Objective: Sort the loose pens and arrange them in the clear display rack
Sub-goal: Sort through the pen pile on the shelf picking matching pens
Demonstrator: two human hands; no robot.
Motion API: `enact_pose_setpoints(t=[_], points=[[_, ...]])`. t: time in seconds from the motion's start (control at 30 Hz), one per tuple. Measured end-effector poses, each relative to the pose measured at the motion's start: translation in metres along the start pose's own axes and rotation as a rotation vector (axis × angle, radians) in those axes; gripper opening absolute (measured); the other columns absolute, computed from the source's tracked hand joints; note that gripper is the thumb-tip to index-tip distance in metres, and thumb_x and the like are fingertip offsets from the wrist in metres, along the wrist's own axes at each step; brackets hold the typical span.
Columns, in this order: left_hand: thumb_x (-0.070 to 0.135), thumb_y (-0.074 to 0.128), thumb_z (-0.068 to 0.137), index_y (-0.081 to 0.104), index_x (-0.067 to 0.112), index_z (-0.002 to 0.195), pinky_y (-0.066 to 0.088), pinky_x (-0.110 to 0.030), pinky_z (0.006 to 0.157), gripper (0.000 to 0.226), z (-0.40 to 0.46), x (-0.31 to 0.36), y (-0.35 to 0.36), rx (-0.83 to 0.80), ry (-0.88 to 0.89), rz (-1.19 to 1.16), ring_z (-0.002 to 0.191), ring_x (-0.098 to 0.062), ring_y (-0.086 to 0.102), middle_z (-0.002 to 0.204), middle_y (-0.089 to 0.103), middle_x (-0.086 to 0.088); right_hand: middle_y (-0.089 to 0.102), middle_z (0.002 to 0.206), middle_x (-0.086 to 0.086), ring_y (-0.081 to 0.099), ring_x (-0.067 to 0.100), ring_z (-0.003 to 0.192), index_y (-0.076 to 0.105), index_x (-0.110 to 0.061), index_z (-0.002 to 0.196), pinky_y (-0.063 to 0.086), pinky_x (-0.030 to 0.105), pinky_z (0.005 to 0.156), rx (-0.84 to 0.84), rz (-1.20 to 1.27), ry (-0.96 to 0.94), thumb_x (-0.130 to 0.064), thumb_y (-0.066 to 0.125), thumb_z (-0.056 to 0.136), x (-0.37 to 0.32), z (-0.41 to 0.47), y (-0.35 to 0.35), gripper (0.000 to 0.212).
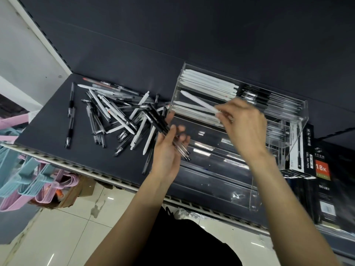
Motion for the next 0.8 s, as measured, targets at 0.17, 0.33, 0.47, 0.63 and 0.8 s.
enact_pose_setpoints(t=[0.17,0.33,0.47,0.63,0.8], points=[[0.014,0.035,0.102,0.057,0.022,0.12,0.033,-0.013,0.048,0.03,0.001,-0.002,-0.011,0.061,-0.059,-0.049,0.048,-0.003,0.029,0.058,0.033,0.008,0.066,0.077,0.001,0.06,0.024,0.075,0.072,-0.014,0.085,0.045,0.025,0.05,0.004,-0.294,-0.239,-0.008,0.076,0.075,-0.005,0.024,0.017,0.012],[0.032,0.036,0.102,0.059,0.027,0.118,0.034,-0.014,0.048,0.029,0.001,0.0,-0.008,-0.001,-0.066,-0.074,0.048,-0.004,0.029,0.059,0.032,0.009,0.055,0.063,0.001,0.052,0.019,0.061,0.063,-0.014,0.069,0.032,0.022,0.045,-0.048,-0.59,-0.392,0.01,0.07,0.053,-0.023,0.029,0.041,0.029],[0.03,0.034,0.102,0.058,0.025,0.122,0.043,-0.018,0.066,0.031,-0.002,0.001,-0.012,-0.018,-0.046,-0.06,0.058,-0.003,0.045,0.066,0.049,0.009,0.054,0.059,0.002,0.052,0.019,0.054,0.06,-0.012,0.064,0.023,0.018,0.042,-0.135,-0.629,-0.427,0.014,0.066,0.041,-0.025,0.025,0.053,0.034],[0.038,0.031,0.101,0.06,0.029,0.12,0.036,-0.025,0.093,0.036,-0.007,0.007,-0.022,0.058,-0.005,0.184,0.086,-0.003,0.054,0.092,0.062,0.012,0.055,0.057,-0.002,0.055,0.015,0.049,0.063,-0.017,0.066,0.02,0.018,0.042,-0.274,-0.711,-0.43,0.004,0.076,0.043,-0.025,0.026,0.064,0.033],[0.041,0.037,0.1,0.066,0.036,0.113,0.041,-0.017,0.08,0.032,-0.016,0.012,-0.024,0.097,-0.014,0.347,0.076,-0.002,0.05,0.083,0.052,0.007,0.062,0.092,0.005,0.065,0.027,0.079,0.06,-0.011,0.103,0.033,0.029,0.052,-0.404,-0.668,-0.39,0.002,0.055,0.086,-0.02,0.035,0.066,0.022]])
Point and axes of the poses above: each hand's wrist, its own z-axis towards the middle knuckle, its own y-axis out of the palm, x = y × z, the point moved 9 cm from there along z, towards the middle knuckle
